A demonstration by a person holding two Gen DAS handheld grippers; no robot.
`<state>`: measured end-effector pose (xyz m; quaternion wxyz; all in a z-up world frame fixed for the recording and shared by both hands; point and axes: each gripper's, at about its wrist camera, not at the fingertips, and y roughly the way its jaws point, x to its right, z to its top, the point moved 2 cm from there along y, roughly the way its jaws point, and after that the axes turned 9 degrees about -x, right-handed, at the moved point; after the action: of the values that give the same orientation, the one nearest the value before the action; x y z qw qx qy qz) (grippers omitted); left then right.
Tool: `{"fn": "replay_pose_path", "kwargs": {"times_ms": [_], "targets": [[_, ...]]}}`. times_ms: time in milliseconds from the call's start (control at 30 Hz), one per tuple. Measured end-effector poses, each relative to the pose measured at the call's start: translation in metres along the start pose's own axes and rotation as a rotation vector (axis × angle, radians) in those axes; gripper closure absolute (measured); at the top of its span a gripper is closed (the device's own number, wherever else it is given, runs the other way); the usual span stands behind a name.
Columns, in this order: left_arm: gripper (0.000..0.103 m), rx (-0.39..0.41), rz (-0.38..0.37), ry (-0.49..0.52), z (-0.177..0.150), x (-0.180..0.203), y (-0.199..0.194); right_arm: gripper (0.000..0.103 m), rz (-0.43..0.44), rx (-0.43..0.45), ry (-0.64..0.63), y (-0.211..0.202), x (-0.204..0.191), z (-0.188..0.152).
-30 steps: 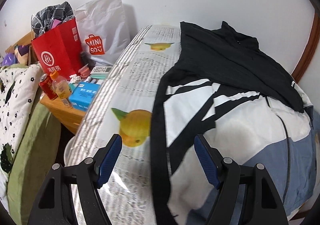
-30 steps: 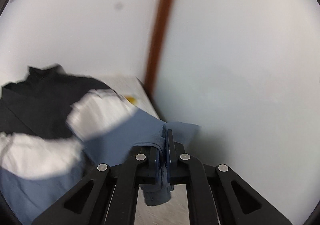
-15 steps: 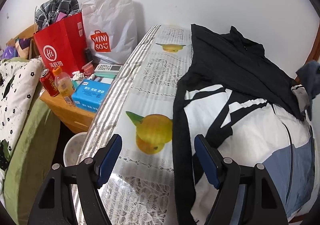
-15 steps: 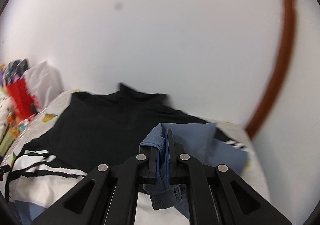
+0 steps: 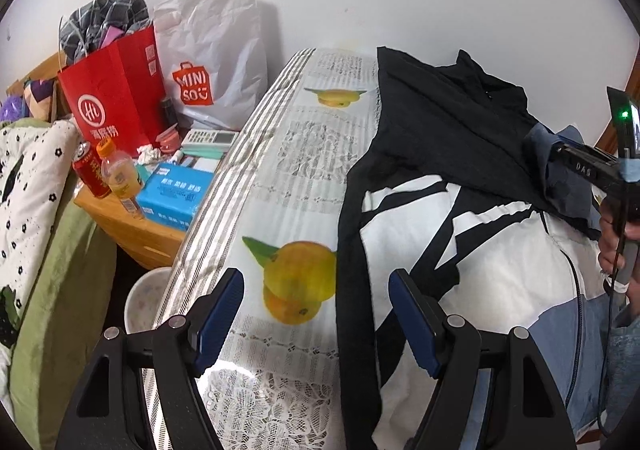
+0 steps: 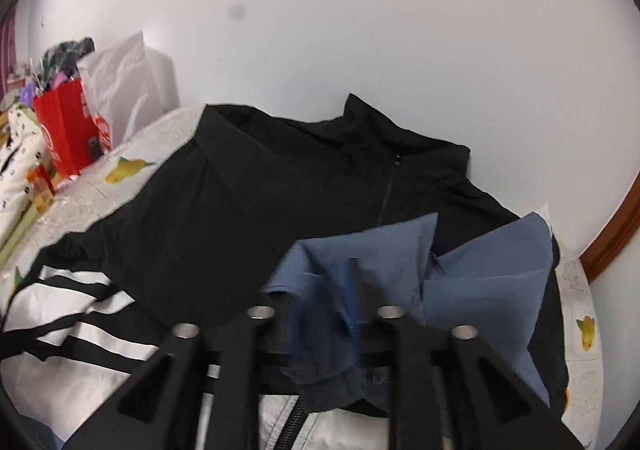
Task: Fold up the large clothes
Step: 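Fold the held sleeve across the jacket body and release with the right tool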
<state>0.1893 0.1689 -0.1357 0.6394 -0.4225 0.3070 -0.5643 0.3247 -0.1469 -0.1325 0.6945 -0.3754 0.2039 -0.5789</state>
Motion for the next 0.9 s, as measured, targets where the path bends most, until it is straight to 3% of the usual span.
{"fn": "replay_pose_path", "kwargs": {"times_ms": [33,100,167,300,433,667,900], "targets": [[0.03,0.005,0.0,0.004,0.002,0.002,-0.002,0.058,-0.009,0.001,-0.001,0.0,0.001,0.0],[0.03,0.023,0.0,0.012,0.004,0.008,-0.009,0.032,-0.017,-0.001,-0.007,-0.004,0.001,-0.003],[0.03,0.038,0.003,0.022,0.007,0.014,-0.014,0.022,-0.023,-0.009,-0.006,-0.012,0.004,-0.009],[0.03,0.056,0.013,0.035,0.011,0.027,-0.025,0.021,-0.001,-0.028,0.002,-0.031,0.012,-0.024],[0.03,0.07,-0.014,0.051,0.014,0.045,-0.038,0.021,0.006,-0.006,0.09,-0.062,0.037,-0.046],[0.03,0.137,-0.026,0.109,0.02,0.088,-0.058,0.021,-0.055,0.025,0.226,-0.111,0.099,-0.084],[0.03,0.113,-0.102,0.188,0.035,0.145,-0.056,0.021,-0.13,-0.009,0.265,-0.145,0.157,-0.125]]}}
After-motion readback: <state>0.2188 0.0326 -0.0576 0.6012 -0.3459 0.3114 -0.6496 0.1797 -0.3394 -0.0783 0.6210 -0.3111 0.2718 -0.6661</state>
